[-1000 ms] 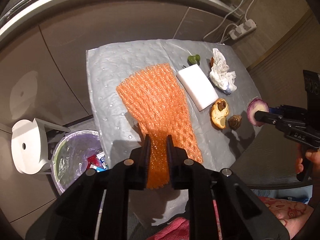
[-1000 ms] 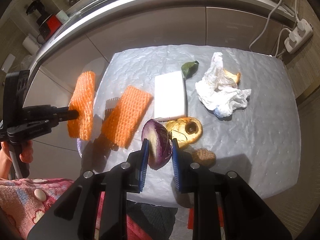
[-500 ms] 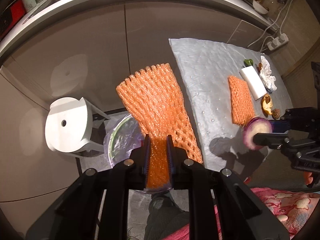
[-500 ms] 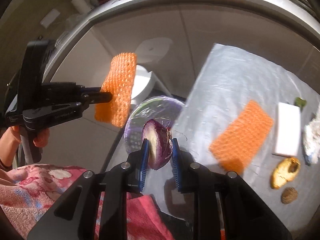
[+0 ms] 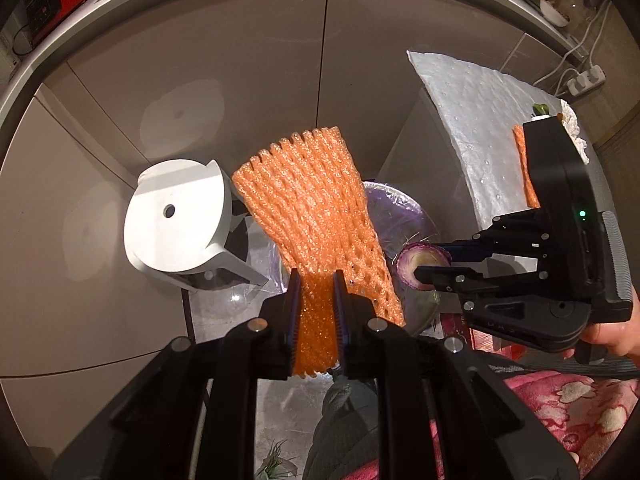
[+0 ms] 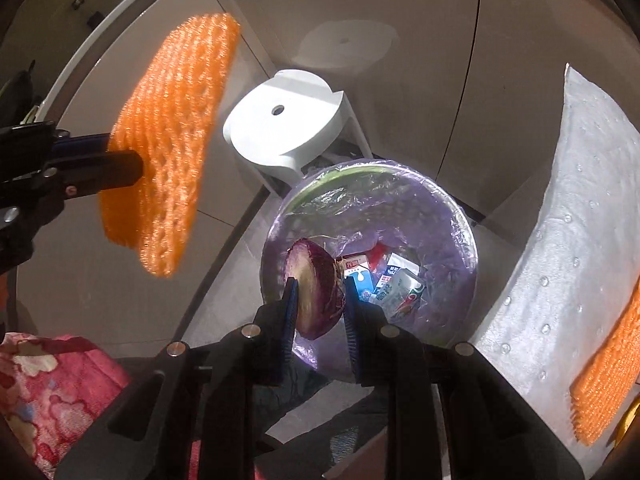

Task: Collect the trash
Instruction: 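Carry the onion over the bin and open the right gripper while the left gripper carries the net, then lower the foam net into the bin and open the left gripper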

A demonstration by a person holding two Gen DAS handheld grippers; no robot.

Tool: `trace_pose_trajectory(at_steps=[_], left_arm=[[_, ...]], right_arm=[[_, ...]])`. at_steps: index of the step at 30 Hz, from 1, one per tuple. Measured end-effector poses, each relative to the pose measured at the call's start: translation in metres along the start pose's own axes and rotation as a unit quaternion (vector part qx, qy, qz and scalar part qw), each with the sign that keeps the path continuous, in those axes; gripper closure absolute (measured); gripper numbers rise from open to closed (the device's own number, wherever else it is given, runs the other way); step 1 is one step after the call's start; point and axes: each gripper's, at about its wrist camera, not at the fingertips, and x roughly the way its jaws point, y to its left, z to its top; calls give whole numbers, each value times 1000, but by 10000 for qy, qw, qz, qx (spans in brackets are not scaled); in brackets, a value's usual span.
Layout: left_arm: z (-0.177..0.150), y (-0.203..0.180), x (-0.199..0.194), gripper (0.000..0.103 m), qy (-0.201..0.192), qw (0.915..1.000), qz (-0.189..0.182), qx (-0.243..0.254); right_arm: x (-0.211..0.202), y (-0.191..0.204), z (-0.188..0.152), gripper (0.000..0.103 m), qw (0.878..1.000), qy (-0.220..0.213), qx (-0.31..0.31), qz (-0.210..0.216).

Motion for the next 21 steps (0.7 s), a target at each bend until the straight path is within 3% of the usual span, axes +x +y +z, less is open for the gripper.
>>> trace_pose_trajectory(at_steps=[6, 9, 11, 14, 21], left_arm=[[-8, 7, 0, 88, 28, 10000, 7, -18], [-9, 8, 2, 88, 52, 10000, -24, -29], [-8, 7, 5, 88, 62, 10000, -31, -14], [-7, 3, 9, 88, 74, 9999, -91, 41], [-5, -10, 28, 88, 198, 9990, -319, 227]], right_arm=[[20, -5, -1, 77, 9996, 163, 112, -178], [18, -7, -2, 56, 9996, 135, 187, -188], [15, -7, -2, 53, 9995, 90, 218, -212], [7, -8, -2, 47, 9994, 27, 243, -259], [-41, -17, -11, 44, 9972, -299, 430, -525]])
